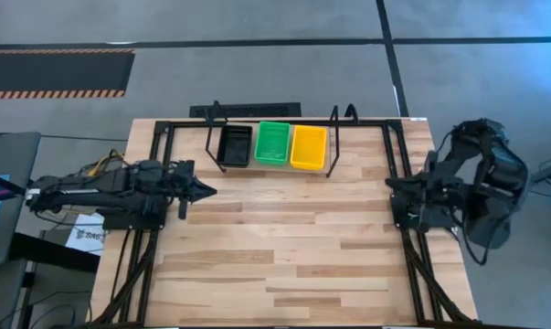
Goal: Stack baskets on shelf by color
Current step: Return to Home Position
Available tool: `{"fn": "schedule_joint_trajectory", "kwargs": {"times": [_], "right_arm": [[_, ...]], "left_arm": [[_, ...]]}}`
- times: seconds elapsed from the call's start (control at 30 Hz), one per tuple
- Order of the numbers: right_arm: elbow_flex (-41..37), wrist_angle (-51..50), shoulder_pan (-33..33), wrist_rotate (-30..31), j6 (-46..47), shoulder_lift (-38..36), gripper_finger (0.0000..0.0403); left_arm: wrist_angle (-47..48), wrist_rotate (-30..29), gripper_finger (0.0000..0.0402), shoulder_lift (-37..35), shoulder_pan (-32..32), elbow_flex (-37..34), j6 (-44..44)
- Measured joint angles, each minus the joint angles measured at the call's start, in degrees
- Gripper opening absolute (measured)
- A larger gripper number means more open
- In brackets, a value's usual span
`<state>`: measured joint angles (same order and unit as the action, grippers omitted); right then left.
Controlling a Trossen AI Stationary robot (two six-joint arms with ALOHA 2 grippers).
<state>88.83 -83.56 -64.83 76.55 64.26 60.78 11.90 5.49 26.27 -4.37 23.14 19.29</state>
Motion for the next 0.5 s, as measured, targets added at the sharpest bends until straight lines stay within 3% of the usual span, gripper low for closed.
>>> {"fn": "schedule_joint_trajectory", "kwargs": {"times": [0.1,0.23,0.4,0.5], "right_arm": [[-10.0,9.9,-2.7,0.0,-0.9,-6.2,0.0000],[-20.9,25.6,-8.4,-0.1,-8.7,-13.3,0.0000],[-29.1,44.1,-13.8,-0.3,-27.5,-20.8,0.0000],[-31.4,53.9,-14.1,-4.1,-40.9,-25.5,0.0000]], "left_arm": [[0.8,2.1,0.0000,2.9,-2.9,0.0,1.4],[0.6,5.1,0.0000,6.0,-5.3,0.0,3.8],[0.0,6.2,0.0000,6.7,-5.0,0.0,8.2],[-0.2,4.6,0.0000,5.5,-3.0,0.0,10.6]]}}
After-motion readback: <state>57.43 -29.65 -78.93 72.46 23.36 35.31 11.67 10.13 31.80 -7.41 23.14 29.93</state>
